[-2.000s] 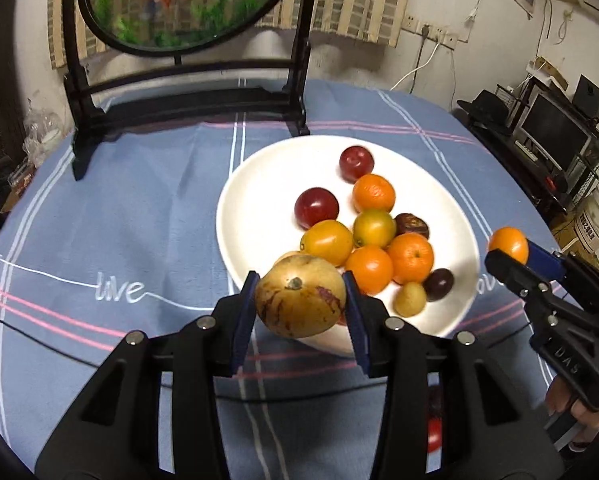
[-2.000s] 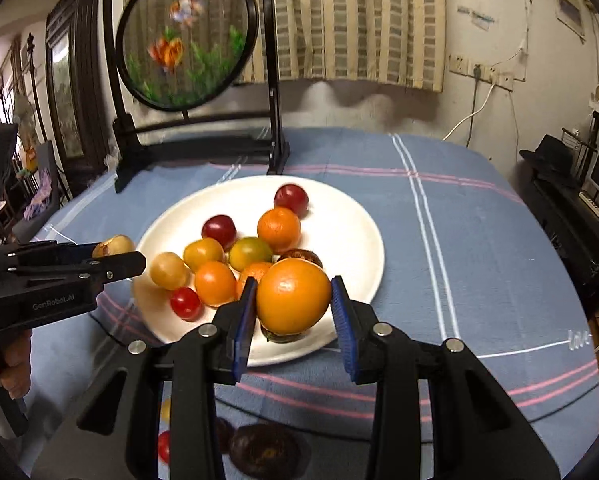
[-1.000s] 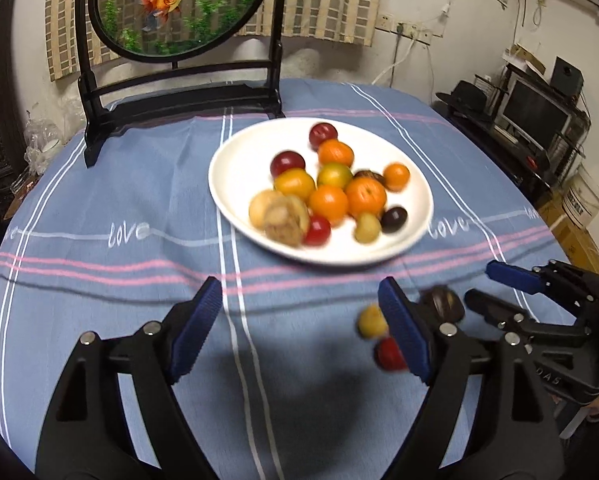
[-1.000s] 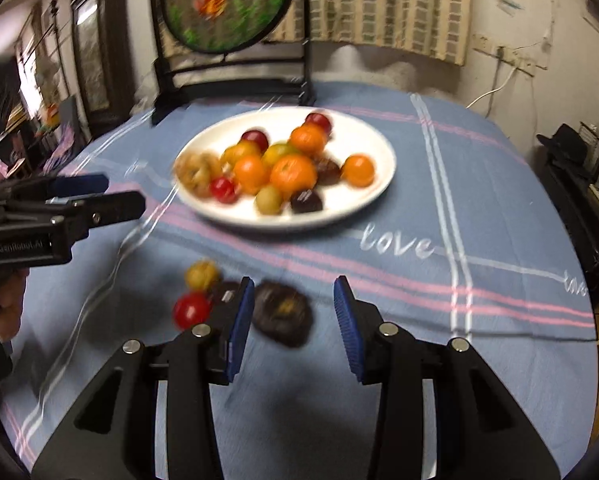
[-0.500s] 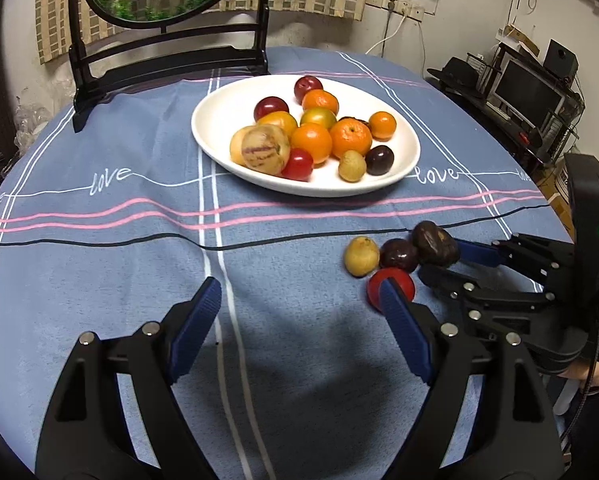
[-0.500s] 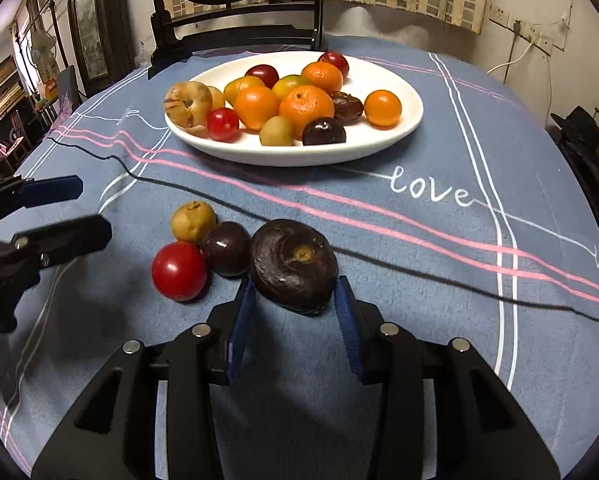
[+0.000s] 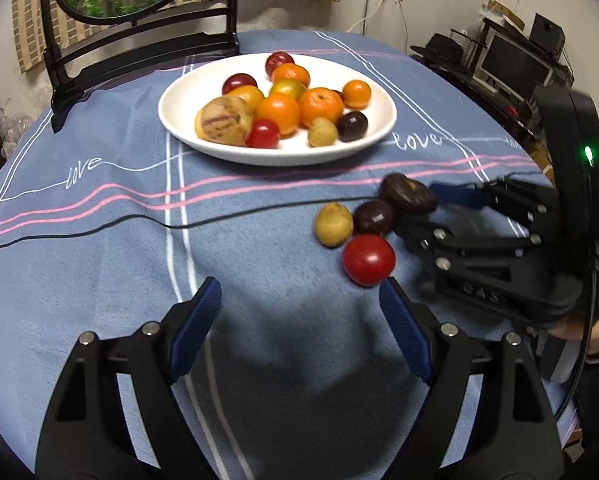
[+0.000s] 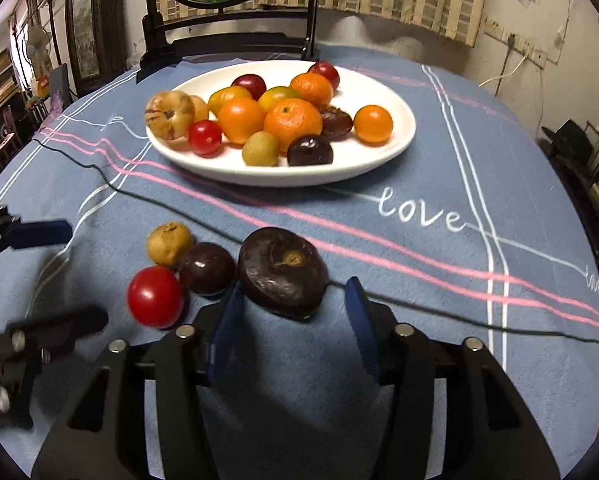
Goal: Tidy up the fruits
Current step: 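Carry the large dark plum to the plate with the right gripper while the left gripper carries a red tomato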
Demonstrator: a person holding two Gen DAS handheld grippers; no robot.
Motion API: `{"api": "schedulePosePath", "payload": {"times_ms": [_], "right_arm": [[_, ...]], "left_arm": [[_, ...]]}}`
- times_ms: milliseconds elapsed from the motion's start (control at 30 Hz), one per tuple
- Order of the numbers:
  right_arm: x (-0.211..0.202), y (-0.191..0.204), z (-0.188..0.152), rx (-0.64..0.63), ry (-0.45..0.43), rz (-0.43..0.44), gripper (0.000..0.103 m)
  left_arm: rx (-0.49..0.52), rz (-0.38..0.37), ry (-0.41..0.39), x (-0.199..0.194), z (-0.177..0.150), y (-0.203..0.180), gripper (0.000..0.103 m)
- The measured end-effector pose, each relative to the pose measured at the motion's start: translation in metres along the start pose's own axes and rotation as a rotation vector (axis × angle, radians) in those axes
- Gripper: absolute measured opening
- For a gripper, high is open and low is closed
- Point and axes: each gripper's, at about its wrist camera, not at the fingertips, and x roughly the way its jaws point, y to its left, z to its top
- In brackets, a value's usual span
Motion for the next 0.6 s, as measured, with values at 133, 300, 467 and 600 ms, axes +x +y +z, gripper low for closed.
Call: {"api": "schedulePosePath", "payload": {"times_ms": [133, 300, 467, 600], "right_arm": [[0.004, -0.006, 0.003, 0.03, -0.016, 0.033, 0.044], [-0.011, -0.011, -0.001, 0.043, -0.046, 0.06, 0.043], [-0.035, -0.028, -0.004, 0.1, -0.105, 0.076, 0.043], [-0.041, -0.035, -0.007, 0.127, -0.119, 0.083, 0.043]], "left_arm": [[0.006, -0.001, 0.021, 0.006, -0.002, -0.006, 0.083], [0.007, 0.0, 0.034, 0.01, -0.004, -0.013, 0.083], [0.032, -0.009, 0.043, 0.019, 0.001, -0.028, 0.083], [0.036, 0.002, 0.059, 0.033, 0.009, -0.036, 0.082]]}}
